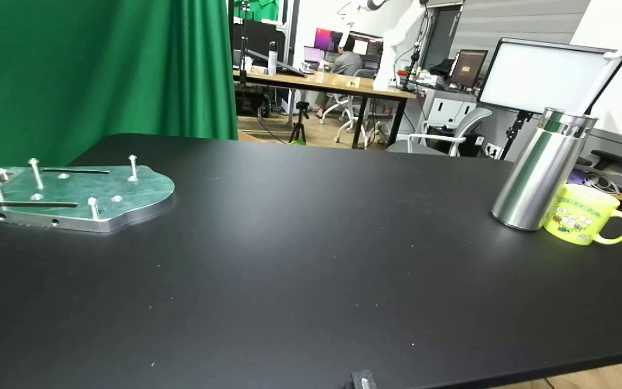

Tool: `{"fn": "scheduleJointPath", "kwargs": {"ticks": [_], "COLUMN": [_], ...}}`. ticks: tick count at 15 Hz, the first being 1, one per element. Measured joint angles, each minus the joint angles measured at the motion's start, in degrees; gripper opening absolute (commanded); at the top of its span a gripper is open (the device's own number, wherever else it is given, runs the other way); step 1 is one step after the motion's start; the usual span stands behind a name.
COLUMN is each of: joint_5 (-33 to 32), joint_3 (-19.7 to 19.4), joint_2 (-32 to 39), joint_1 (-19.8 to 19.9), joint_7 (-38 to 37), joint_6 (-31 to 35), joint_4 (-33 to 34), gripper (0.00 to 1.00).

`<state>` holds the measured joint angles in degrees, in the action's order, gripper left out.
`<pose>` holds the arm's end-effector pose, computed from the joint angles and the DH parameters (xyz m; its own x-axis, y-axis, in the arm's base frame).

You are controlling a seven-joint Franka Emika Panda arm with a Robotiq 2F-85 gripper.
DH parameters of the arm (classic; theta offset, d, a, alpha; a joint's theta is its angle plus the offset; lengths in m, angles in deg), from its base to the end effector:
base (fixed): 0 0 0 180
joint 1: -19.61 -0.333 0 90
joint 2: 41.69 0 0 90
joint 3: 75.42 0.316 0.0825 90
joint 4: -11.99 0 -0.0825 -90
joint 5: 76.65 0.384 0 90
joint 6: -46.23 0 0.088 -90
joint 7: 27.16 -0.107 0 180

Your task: Clean the bottle by moving the brush up and down.

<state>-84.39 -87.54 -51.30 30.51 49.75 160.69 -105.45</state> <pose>0.4735 -0.2156 0.5214 0.5506 0.8322 -0.0659 0.8317 -0.5402 0.1284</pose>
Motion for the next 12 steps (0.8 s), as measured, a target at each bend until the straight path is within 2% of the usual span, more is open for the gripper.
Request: {"fn": "scheduleJointPath", "kwargs": {"ticks": [5,12], "joint_5": [-0.07,0.02], "joint_3": [-0.09,-0.51], "joint_2": [-1.18,6.64], "joint_1": [-0.29,-0.14], "joint_7": [0.33,0.99], "joint_6": [-0.83,-0.62], "joint_4": [-0.46,-1.12], "gripper": [0.04,0.04]}}
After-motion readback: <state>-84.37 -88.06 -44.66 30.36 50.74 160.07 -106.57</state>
